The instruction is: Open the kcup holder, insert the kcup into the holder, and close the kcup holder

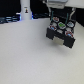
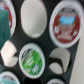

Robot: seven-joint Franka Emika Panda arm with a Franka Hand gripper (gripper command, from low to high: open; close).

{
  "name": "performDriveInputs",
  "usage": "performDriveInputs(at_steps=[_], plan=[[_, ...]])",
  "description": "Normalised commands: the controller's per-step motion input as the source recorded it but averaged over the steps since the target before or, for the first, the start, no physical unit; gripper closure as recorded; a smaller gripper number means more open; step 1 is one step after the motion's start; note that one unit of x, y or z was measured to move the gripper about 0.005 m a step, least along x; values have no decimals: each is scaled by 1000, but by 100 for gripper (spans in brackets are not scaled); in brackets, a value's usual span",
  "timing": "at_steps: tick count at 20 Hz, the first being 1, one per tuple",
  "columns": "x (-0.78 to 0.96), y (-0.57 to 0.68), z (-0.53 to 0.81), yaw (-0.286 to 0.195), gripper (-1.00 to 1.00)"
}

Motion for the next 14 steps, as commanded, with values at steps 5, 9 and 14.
performDriveInputs(at_steps=[5,9,14], plan=[[781,-253,0,36,-100],[797,-58,-26,55,-100],[605,111,-245,134,-100]])
